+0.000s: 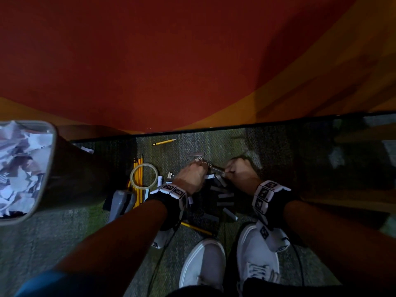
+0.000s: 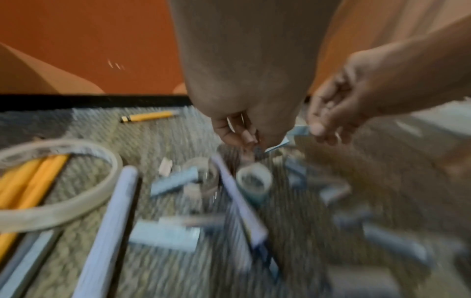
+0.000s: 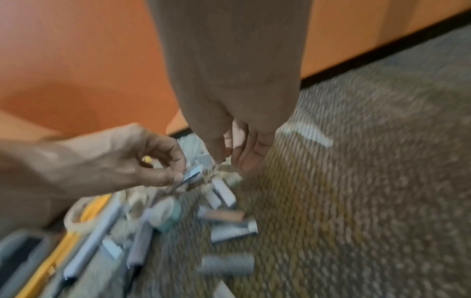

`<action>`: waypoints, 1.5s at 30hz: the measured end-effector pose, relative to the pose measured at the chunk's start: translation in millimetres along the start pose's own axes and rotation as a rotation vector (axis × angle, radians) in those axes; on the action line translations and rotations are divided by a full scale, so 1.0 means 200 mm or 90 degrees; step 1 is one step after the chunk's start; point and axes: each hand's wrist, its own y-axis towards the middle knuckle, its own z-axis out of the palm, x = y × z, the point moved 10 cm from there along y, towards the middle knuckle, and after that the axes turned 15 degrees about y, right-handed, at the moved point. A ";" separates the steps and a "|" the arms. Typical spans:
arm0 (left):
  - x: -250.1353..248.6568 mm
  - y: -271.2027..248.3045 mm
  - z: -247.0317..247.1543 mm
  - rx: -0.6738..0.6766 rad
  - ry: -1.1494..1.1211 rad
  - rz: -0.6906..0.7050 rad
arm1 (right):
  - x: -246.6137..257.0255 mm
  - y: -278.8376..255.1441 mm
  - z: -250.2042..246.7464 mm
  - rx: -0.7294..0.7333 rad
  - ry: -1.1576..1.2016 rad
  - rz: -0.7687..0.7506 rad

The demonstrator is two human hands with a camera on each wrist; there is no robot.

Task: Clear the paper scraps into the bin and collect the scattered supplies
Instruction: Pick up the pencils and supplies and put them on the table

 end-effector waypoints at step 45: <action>-2.36 -0.91 -2.33 -0.352 -0.021 0.334 | 0.49 -2.67 -2.43 -0.622 0.354 -0.261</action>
